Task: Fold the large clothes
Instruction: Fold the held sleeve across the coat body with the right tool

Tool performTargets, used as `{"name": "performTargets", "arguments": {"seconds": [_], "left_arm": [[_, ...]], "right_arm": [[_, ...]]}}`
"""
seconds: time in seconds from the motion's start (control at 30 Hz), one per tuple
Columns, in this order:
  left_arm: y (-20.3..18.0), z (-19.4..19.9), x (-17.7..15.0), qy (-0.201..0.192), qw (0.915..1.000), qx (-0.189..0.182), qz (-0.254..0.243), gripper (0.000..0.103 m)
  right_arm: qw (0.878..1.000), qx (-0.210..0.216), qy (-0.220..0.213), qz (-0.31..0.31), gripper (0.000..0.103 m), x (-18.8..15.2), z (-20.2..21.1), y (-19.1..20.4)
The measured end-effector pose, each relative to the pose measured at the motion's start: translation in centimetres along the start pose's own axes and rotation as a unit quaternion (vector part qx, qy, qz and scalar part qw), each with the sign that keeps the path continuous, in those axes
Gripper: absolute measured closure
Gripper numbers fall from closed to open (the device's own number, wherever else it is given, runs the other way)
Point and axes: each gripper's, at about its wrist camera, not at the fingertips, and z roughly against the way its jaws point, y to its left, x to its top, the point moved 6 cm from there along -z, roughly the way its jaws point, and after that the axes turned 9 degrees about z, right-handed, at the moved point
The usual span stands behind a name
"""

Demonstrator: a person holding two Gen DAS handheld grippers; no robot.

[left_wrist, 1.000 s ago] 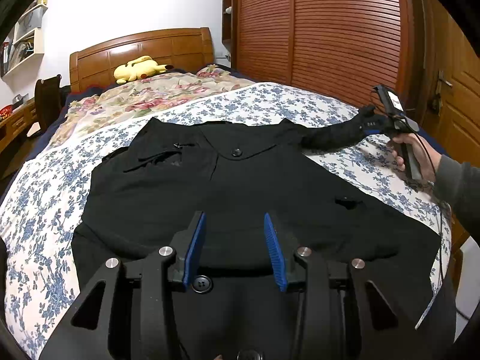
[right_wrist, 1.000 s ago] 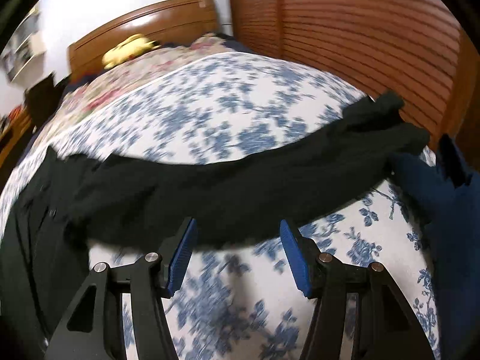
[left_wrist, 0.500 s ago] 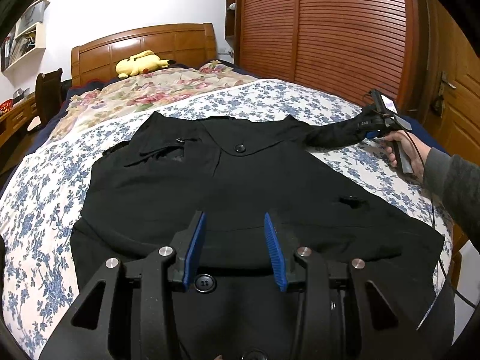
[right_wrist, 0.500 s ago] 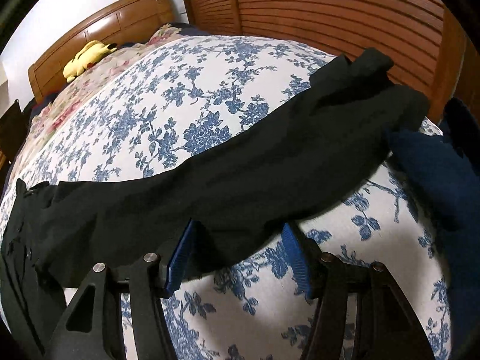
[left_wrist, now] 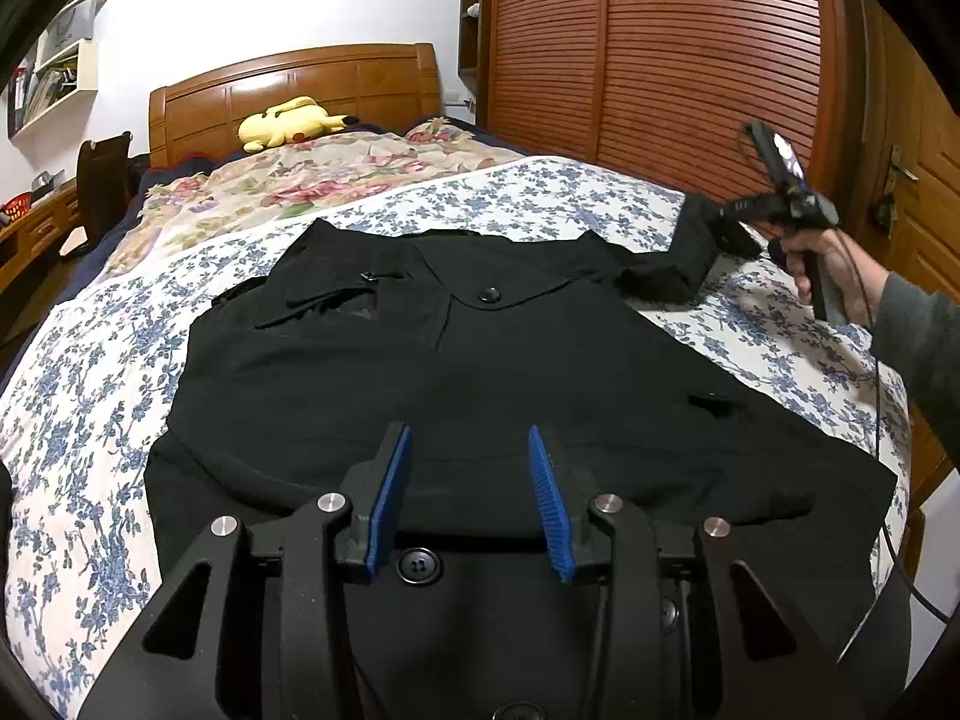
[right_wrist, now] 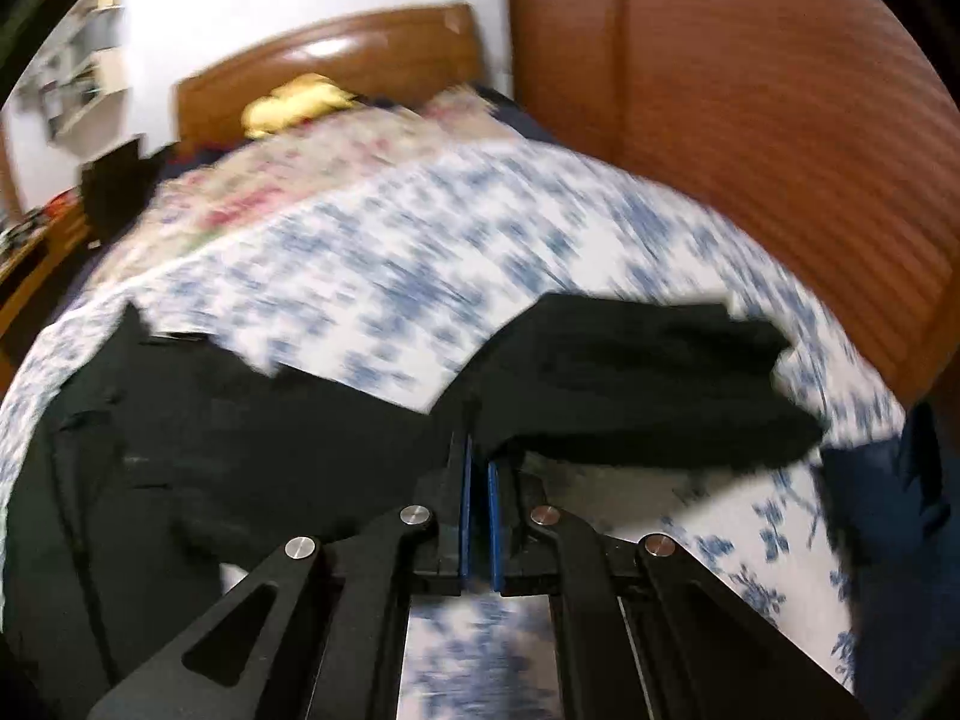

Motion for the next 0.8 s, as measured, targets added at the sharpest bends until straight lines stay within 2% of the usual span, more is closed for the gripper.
{"name": "performTargets", "arguments": {"seconds": [0.2, 0.47, 0.67, 0.8], "left_arm": [[0.2, 0.3, 0.3, -0.006, 1.0, 0.001, 0.005, 0.062], [0.7, 0.8, 0.7, -0.013, 0.9998, 0.006, 0.011, 0.062], [1.2, 1.3, 1.0, -0.022, 0.9996, 0.008, 0.015, 0.062], [1.8, 1.8, 1.4, -0.03, 0.9993, 0.009, 0.021, 0.062]], "right_arm": [[0.995, 0.057, -0.049, 0.069, 0.099, 2.1, 4.1, 7.0], [0.978, 0.136, -0.09, 0.133, 0.099, 2.2, 8.7, 14.7], [0.962, 0.198, -0.091, 0.164, 0.099, 0.9, 9.6, 17.4], [0.959, 0.226, -0.054, 0.165, 0.099, -0.9, 8.1, 18.0]]}}
